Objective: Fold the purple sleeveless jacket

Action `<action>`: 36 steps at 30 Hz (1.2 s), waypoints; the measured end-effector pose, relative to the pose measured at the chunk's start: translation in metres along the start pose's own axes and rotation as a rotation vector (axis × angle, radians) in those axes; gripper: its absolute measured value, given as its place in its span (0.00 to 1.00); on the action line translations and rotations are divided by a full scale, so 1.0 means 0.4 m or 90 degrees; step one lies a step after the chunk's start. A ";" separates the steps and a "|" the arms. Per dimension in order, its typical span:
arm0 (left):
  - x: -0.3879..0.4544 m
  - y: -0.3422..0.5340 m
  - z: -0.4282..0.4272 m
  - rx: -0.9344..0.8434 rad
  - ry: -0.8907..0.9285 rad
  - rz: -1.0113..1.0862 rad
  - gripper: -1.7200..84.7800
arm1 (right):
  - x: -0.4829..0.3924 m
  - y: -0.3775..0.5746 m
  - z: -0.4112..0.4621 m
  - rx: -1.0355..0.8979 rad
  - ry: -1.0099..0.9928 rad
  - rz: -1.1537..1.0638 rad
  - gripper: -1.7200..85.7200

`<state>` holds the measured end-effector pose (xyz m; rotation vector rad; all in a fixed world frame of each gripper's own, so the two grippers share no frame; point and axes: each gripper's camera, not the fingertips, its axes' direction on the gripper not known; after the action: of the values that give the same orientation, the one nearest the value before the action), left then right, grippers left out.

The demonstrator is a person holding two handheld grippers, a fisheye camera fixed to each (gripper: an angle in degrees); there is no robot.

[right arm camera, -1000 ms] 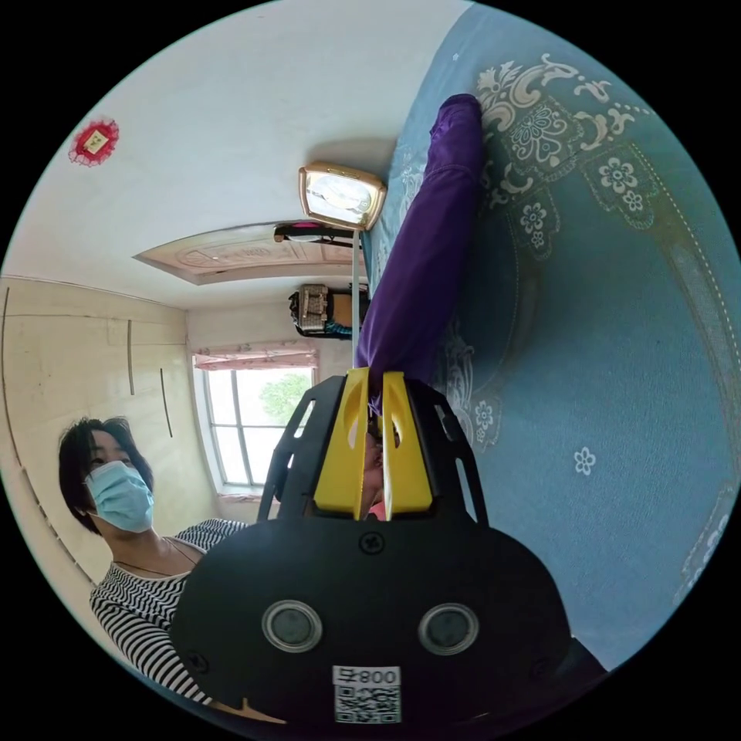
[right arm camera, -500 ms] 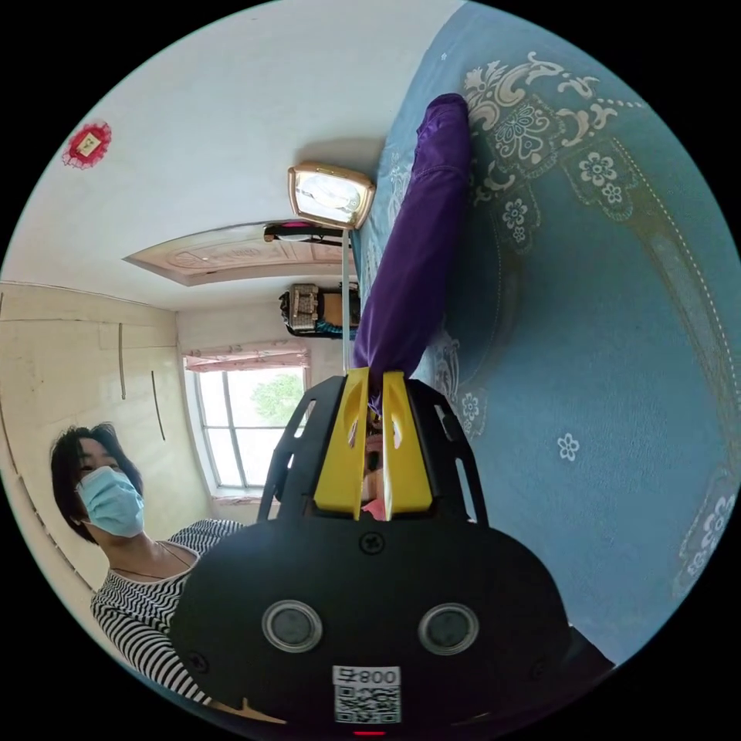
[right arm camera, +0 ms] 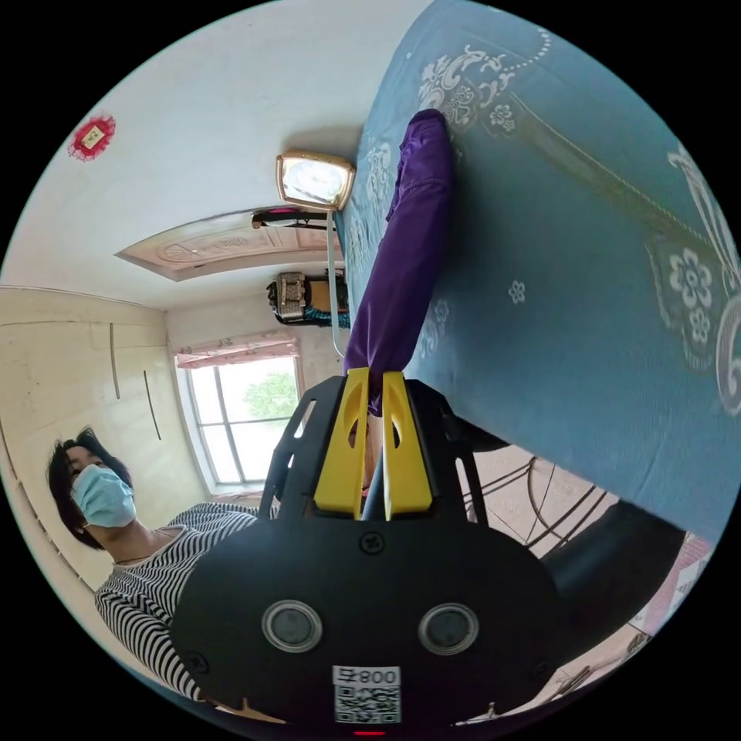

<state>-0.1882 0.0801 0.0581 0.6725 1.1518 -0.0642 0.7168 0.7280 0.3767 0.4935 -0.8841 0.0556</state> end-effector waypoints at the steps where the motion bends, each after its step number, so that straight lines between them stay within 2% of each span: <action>1: -0.004 0.011 0.004 -0.002 -0.001 0.002 0.05 | 0.002 0.016 -0.008 -0.001 -0.001 0.001 0.05; 13: -0.040 0.160 0.187 -0.077 0.047 0.108 0.05 | -0.062 0.273 -0.236 0.029 -0.026 -0.075 0.04; 25: -0.119 0.199 0.531 -0.170 0.099 0.214 0.05 | -0.143 0.446 -0.556 0.110 -0.070 -0.170 0.04; 31: -0.211 0.139 0.749 -0.211 0.096 0.239 0.05 | -0.151 0.454 -0.715 0.138 -0.091 -0.190 0.04; 36: -0.286 -0.012 1.030 -0.242 0.089 0.271 0.05 | -0.158 0.328 -0.886 0.167 -0.139 -0.209 0.04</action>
<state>0.0989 -0.1716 0.2508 0.5731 1.0925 0.5567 0.9021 1.0085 0.1926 0.8972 -1.0030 -0.1886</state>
